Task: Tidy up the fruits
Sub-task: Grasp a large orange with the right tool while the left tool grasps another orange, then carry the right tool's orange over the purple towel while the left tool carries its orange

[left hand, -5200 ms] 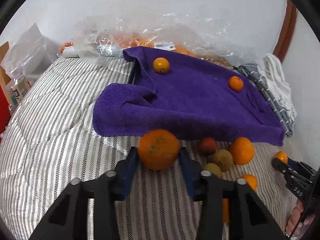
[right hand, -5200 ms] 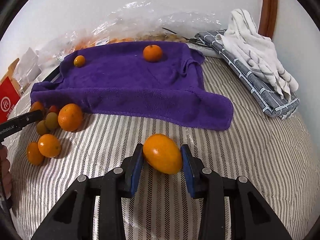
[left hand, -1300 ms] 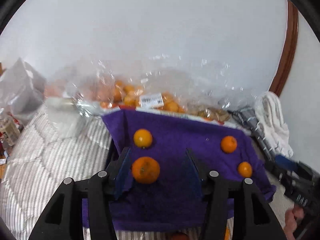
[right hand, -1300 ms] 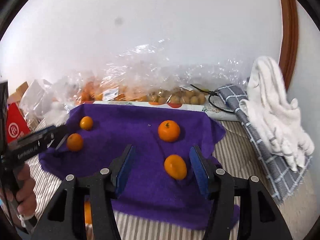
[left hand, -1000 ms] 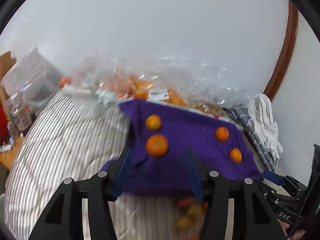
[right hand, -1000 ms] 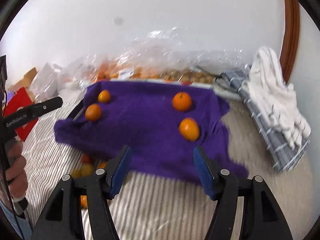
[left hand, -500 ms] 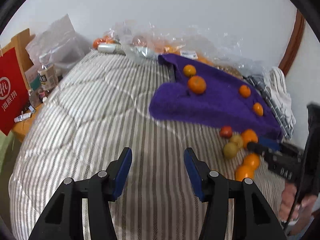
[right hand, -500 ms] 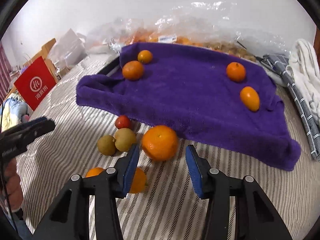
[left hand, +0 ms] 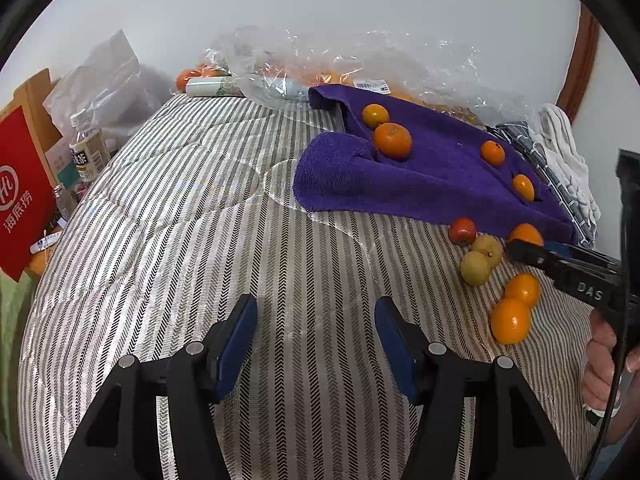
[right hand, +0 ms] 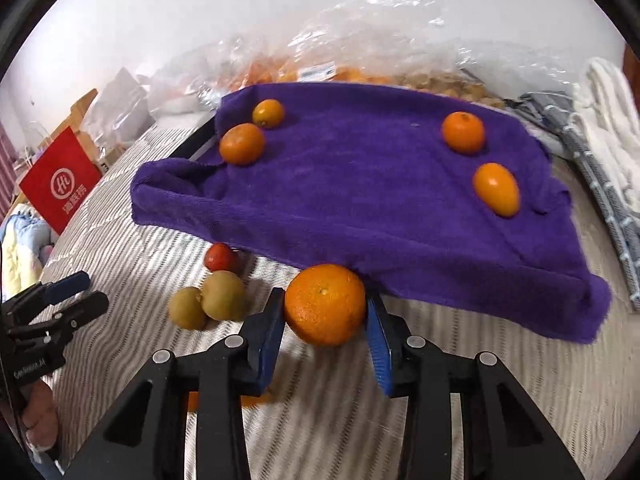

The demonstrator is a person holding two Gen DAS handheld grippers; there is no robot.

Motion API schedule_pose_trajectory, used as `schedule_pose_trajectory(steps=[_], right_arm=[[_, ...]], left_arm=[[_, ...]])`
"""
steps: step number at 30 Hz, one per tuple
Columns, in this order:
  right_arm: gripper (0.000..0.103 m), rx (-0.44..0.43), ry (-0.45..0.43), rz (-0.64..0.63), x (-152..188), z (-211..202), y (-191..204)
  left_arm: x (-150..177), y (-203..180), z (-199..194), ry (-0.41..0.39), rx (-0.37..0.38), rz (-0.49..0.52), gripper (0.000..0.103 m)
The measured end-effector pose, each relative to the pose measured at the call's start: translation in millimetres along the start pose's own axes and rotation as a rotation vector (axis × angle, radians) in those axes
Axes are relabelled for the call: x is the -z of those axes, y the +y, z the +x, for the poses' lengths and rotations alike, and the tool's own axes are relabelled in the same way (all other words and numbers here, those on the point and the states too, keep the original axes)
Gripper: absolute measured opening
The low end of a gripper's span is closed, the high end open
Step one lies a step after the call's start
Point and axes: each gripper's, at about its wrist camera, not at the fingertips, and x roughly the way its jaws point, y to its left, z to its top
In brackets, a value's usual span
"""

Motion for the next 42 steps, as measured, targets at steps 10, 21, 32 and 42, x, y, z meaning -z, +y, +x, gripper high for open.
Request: schedule_pose_trajectory(steps=[10,21,32,42], right_arm=[[0.039,0.135,-0.077,0.033,32,-43,-60],[0.039,0.128,-0.094,0.126,56,-54,-100],[0.039,0.108,-0.096,0.106,57,-52,-98],[0.039,0.114,-0.083,0.12,57,-51,-99]], left_arm=[[1,2,0,-0.005,0.01,-0.009,0.061],[11,-65,-11,0.053,0.151,0.104,0.061],[13,-108,4,0.043,0.154,0.108,0.041],[8,-88,-7,0.002,0.177,0.054,0.03]])
